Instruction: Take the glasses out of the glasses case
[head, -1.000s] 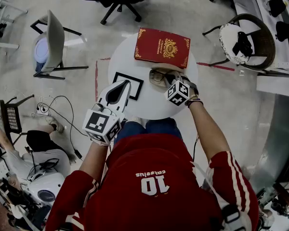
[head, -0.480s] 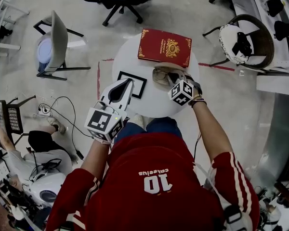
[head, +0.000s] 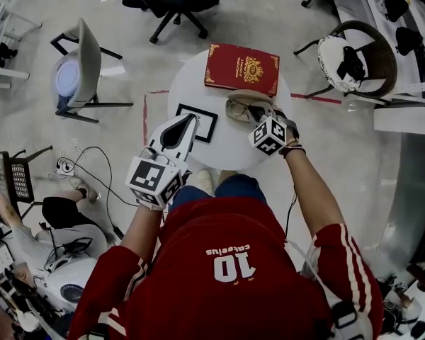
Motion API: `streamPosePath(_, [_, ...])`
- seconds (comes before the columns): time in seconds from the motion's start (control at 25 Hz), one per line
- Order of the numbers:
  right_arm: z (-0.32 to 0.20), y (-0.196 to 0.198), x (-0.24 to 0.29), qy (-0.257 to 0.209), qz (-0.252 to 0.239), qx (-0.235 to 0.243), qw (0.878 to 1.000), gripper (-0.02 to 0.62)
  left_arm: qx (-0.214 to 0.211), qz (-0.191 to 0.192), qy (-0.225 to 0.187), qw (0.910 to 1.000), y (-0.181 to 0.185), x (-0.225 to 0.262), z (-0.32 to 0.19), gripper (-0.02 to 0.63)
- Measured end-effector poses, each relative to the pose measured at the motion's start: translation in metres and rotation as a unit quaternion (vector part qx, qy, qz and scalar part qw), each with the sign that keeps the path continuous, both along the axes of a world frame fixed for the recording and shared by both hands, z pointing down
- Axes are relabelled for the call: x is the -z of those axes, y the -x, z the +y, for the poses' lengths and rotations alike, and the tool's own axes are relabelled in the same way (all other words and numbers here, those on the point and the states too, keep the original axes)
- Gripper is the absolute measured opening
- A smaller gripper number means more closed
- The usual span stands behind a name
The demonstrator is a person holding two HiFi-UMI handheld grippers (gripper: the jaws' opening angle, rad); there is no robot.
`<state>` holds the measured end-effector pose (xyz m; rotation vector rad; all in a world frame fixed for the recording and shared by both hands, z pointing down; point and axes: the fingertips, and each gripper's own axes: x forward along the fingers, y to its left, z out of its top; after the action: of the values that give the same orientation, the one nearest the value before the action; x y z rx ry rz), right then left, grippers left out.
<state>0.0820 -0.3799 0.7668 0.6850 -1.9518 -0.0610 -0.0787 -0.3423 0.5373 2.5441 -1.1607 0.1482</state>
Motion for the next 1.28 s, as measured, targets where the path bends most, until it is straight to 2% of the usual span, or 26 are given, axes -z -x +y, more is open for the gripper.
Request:
streamPosePath(0.32, [0.018,0.005,0.021,-0.015,-0.007,-0.025,1.0,0.026,-0.005,-0.001,-0.015,0.9999,0.016,0.015,0.017,0.009])
streamPosePath(0.52, [0.03,0.007,0.046,-0.032,-0.028,-0.052,0.998,0.026,-0.004,0.003,-0.024,0.9997,0.026,0.026,0.032,0.009])
streamPosePath(0.96, [0.064,0.019,0.115,-0.073,-0.093,-0.121,0.986,0.026,-0.009,0.014,-0.065,0.9977,0.046,0.061,0.067,0.009])
streamPosePath(1.28, [0.098,0.035,0.155,-0.097,-0.12,-0.13,0.979,0.026,-0.017,0.011,-0.097,0.9951,0.048,0.091,0.077,0.009])
